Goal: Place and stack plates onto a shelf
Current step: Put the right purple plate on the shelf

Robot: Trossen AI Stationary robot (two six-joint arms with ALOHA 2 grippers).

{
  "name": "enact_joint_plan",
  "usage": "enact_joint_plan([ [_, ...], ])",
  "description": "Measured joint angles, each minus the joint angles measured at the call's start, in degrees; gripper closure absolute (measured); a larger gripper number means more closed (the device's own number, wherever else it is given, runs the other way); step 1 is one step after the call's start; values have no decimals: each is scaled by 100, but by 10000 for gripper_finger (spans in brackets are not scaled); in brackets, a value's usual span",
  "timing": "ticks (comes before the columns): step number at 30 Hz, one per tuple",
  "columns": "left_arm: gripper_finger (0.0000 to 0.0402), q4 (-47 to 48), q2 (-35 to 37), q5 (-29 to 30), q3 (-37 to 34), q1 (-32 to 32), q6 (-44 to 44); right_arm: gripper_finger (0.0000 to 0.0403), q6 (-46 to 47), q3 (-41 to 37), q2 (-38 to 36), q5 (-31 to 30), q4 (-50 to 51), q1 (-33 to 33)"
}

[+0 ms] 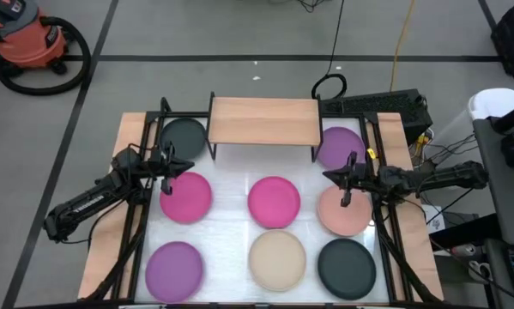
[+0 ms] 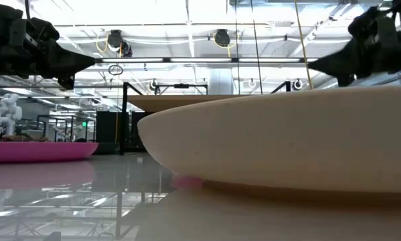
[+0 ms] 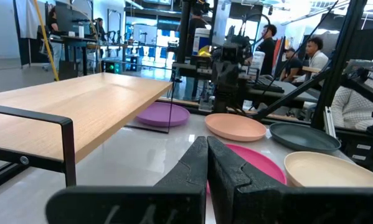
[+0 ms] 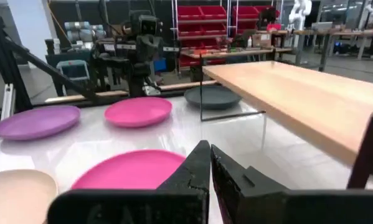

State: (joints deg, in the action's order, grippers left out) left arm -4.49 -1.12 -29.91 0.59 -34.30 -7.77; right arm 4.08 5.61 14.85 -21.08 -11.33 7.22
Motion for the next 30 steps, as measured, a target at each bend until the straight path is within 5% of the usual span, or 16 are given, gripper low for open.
enact_joint_plan([
  [19, 398, -182, 1, 2, -1, 0, -26, 403, -470, 2095, 2297, 0, 808, -117],
  [30, 398, -939, 1, 195, -1, 0, 171, 364, -152, 3641, 2747, -134, 3561, -632],
])
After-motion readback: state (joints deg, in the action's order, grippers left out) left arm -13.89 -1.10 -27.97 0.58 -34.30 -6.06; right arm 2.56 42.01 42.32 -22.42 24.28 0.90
